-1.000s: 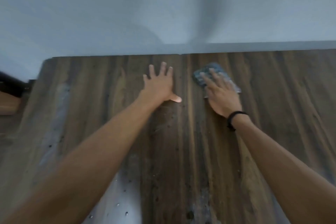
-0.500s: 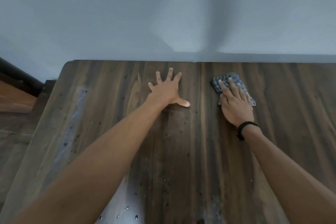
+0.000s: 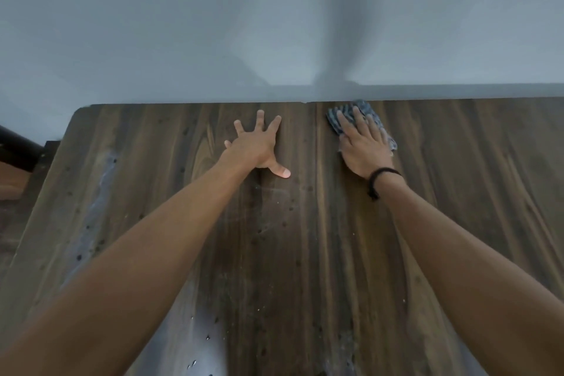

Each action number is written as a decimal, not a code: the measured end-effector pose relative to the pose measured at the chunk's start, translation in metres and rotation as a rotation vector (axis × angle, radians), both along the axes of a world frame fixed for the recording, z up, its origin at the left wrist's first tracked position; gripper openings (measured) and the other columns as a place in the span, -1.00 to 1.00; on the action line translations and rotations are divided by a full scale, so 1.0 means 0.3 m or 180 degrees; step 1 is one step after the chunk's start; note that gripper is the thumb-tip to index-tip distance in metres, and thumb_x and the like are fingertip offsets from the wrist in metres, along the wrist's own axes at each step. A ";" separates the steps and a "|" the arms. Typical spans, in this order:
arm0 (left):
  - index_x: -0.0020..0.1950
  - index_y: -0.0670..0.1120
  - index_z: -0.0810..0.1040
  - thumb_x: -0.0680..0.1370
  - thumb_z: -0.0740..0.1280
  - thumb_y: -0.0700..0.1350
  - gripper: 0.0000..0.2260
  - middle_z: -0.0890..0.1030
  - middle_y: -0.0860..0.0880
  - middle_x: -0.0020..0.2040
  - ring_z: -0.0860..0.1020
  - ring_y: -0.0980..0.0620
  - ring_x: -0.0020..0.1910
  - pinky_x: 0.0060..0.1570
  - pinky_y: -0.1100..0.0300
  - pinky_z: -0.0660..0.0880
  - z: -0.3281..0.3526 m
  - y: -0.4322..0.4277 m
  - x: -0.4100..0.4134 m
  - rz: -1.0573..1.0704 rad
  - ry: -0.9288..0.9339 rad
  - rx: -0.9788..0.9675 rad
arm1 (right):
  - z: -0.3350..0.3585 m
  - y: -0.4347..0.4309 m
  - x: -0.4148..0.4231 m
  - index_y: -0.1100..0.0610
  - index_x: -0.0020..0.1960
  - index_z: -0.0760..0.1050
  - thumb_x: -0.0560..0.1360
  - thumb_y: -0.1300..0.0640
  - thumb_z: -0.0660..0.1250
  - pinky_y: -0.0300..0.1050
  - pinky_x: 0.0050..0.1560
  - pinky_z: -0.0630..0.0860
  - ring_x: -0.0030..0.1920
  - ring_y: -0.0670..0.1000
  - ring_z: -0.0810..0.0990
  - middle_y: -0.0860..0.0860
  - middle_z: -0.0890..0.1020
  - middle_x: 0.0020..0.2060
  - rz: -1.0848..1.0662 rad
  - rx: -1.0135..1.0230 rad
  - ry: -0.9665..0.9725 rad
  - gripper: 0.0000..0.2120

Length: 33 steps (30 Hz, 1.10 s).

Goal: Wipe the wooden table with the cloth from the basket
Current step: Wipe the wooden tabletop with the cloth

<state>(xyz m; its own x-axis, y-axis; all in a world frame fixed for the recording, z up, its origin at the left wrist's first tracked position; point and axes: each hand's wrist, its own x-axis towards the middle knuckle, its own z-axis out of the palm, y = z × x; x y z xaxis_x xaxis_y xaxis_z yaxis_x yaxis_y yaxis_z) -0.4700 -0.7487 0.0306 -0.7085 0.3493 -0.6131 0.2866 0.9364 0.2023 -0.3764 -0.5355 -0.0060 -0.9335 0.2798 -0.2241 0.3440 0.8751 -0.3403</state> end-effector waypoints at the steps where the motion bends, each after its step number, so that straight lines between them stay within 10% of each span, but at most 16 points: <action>1: 0.60 0.16 -0.28 0.30 0.58 0.20 0.20 -0.39 0.04 0.59 -0.29 -0.40 0.52 0.39 -0.49 -0.01 -0.002 0.002 0.000 -0.0010 0.0002 -0.0010 | 0.002 -0.008 -0.039 -0.25 0.61 -0.09 0.70 -0.03 -0.04 0.12 0.57 -0.18 0.61 0.02 -0.16 -0.10 -0.13 0.62 0.0014 0.0005 -0.0024 -0.48; 18: 0.60 0.17 -0.27 0.28 0.57 0.25 0.20 -0.36 0.03 0.60 -0.27 -0.43 0.52 0.39 -0.49 0.06 -0.009 0.002 -0.026 -0.0108 0.0092 -0.0002 | 0.009 -0.017 -0.170 -0.19 0.62 -0.09 0.70 -0.01 -0.03 0.10 0.58 -0.21 0.61 0.06 -0.17 -0.07 -0.14 0.62 0.0592 0.0011 -0.0044 -0.48; 33: 0.61 0.16 -0.22 0.28 0.57 0.26 0.19 -0.33 0.01 0.61 -0.26 -0.42 0.52 0.37 -0.52 -0.01 -0.023 -0.023 -0.012 -0.0106 0.0130 0.0101 | -0.016 -0.136 0.316 -0.18 0.62 -0.05 0.71 0.02 -0.03 0.10 0.58 -0.22 0.61 0.01 -0.19 -0.08 -0.12 0.61 -0.0185 0.0177 0.0159 -0.50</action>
